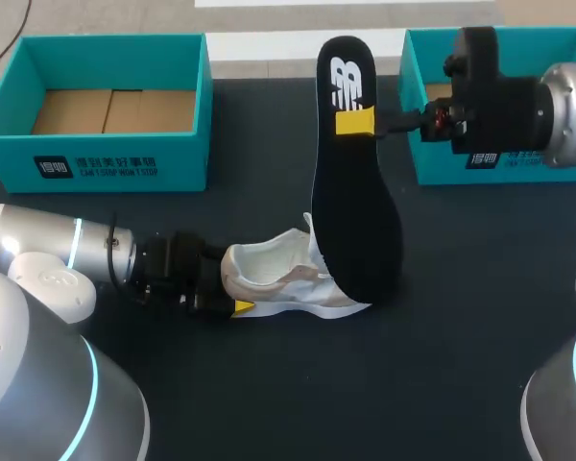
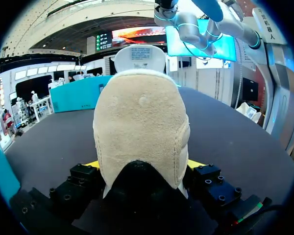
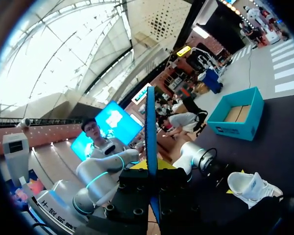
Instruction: Take the shoe out of the shoebox, open the shoe tongue, remove and reinsert the insole, then place the shoe into the shoebox
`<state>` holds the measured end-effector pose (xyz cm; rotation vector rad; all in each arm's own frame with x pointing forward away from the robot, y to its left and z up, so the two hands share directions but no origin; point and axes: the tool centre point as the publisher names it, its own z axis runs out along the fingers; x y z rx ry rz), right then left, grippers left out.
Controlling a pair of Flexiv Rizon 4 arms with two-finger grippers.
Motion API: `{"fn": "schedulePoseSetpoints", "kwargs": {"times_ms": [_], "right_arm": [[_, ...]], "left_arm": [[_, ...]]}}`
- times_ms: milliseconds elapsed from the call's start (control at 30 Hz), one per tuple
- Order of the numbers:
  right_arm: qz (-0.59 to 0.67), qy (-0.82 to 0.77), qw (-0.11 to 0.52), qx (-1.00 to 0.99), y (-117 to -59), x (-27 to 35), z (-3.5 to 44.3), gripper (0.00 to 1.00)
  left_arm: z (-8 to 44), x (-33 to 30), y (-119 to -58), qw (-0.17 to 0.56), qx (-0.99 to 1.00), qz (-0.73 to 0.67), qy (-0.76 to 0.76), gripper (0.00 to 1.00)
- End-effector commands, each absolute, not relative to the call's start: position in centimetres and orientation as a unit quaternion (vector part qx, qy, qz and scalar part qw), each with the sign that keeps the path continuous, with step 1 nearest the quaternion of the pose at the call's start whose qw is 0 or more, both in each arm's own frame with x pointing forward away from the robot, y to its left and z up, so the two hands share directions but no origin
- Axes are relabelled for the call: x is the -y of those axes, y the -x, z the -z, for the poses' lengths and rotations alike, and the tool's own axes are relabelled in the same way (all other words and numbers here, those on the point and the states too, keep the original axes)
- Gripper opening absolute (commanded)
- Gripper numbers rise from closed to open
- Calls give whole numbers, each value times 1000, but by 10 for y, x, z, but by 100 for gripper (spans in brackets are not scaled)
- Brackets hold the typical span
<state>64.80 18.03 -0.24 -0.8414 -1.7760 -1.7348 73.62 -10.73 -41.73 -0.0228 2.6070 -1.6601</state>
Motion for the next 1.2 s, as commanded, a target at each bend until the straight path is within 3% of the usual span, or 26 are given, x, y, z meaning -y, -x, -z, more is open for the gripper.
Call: {"fn": "schedulePoseSetpoints", "kwargs": {"times_ms": [33, 300, 333, 367, 1200], "right_arm": [[640, 313, 256, 654, -645, -181, 3, 0], [640, 313, 256, 654, -645, -181, 3, 0], [640, 313, 256, 654, -645, -181, 3, 0], [640, 313, 256, 654, -645, -181, 3, 0], [640, 313, 256, 654, -645, -181, 3, 0]], "left_arm": [[418, 108, -736, 25, -843, 537, 7, 0], [415, 106, -735, 24, -845, 535, 4, 0], [414, 105, -734, 21, -850, 527, 0, 40], [412, 105, -735, 21, -850, 526, -1, 98], [388, 86, -735, 29, -895, 445, -11, 100]]}}
